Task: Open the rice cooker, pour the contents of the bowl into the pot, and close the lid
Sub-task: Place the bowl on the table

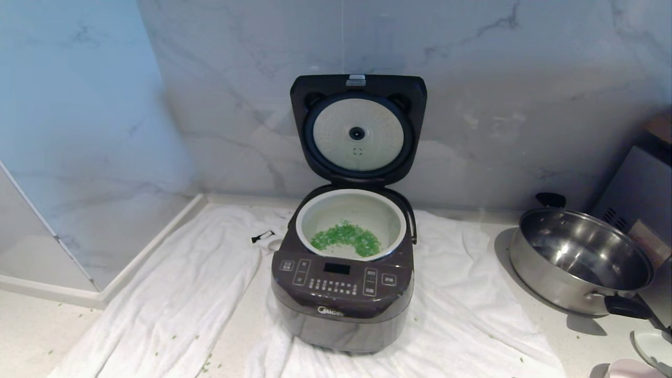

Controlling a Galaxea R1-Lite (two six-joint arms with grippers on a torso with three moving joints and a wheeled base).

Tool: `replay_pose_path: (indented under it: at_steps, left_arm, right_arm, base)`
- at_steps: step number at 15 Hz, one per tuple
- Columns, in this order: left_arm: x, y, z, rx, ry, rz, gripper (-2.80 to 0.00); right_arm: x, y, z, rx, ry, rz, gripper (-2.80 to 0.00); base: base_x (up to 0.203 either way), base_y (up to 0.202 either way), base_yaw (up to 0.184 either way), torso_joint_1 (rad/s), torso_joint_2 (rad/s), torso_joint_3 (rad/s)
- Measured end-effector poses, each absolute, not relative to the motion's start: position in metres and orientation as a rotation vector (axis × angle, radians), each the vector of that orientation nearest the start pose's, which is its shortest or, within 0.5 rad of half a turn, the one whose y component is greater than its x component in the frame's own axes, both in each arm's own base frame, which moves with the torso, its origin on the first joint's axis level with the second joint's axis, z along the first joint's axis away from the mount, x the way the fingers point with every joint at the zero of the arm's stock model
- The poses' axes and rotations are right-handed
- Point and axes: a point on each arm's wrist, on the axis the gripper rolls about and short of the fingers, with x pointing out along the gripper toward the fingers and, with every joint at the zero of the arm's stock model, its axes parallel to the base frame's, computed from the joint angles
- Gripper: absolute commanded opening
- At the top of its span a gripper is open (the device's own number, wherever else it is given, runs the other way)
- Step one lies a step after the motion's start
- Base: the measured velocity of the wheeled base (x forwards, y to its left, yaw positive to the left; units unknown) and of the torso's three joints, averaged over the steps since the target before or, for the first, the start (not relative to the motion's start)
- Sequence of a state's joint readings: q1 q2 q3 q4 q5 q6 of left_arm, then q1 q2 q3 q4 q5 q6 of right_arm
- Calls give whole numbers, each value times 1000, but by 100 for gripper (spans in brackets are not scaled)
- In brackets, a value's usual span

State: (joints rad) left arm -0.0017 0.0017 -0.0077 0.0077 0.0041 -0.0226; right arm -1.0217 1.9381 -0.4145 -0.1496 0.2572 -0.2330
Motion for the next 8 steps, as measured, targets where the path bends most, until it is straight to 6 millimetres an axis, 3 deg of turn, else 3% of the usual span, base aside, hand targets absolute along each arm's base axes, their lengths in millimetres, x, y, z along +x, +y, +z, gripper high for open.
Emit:
replay_pose_path:
  at_steps: [5, 8]
  left_arm:
    - [-23, 0, 77, -23, 2, 3, -280]
    - [-23, 0, 77, -23, 1, 3, -280]
  right_arm:
    - [114, -175, 16, 630, 1161, -501, 0]
    - [112, -169, 44, 634, 1130, -474, 0]
  base:
    - [0, 0, 0, 0, 0, 0]
    - [0, 0, 0, 0, 0, 0]
